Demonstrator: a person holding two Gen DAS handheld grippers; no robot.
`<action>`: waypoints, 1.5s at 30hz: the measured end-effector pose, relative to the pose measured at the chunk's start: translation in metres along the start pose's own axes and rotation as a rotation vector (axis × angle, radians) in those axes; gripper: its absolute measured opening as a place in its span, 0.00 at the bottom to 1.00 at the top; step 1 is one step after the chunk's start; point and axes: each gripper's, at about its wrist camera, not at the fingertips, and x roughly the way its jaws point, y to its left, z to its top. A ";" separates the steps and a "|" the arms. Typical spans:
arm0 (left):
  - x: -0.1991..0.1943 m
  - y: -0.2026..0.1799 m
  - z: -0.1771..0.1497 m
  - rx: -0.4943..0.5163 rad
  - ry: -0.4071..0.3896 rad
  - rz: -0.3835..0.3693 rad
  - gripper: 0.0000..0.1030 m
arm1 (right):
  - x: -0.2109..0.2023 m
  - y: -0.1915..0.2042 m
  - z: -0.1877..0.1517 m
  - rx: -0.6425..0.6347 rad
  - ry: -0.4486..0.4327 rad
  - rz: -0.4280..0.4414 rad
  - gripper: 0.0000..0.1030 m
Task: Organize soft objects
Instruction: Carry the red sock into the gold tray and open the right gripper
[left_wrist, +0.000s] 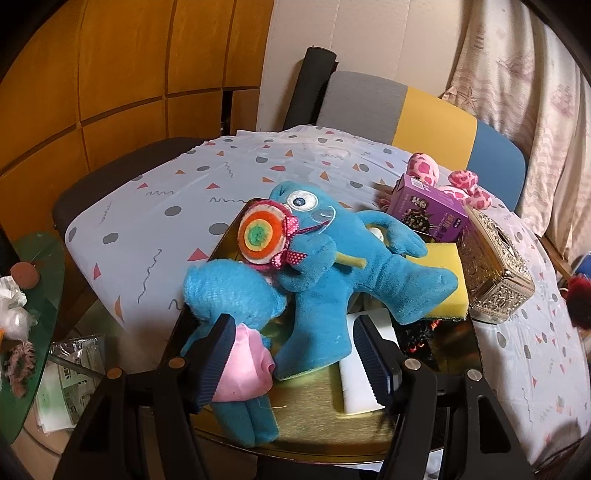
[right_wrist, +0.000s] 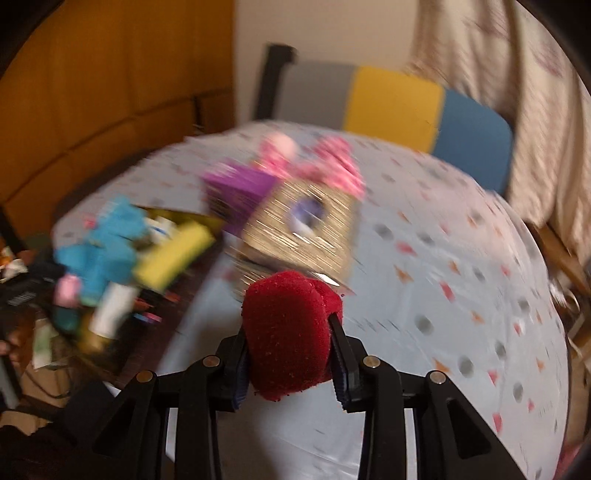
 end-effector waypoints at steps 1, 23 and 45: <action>0.000 0.002 0.000 -0.005 -0.002 0.002 0.65 | -0.003 0.014 0.007 -0.024 -0.019 0.030 0.34; -0.007 0.057 0.009 -0.101 -0.038 0.111 0.70 | 0.135 0.226 -0.007 -0.278 0.244 0.294 0.41; -0.011 0.042 0.006 -0.076 -0.041 0.101 0.80 | 0.090 0.209 -0.003 -0.201 0.100 0.280 0.77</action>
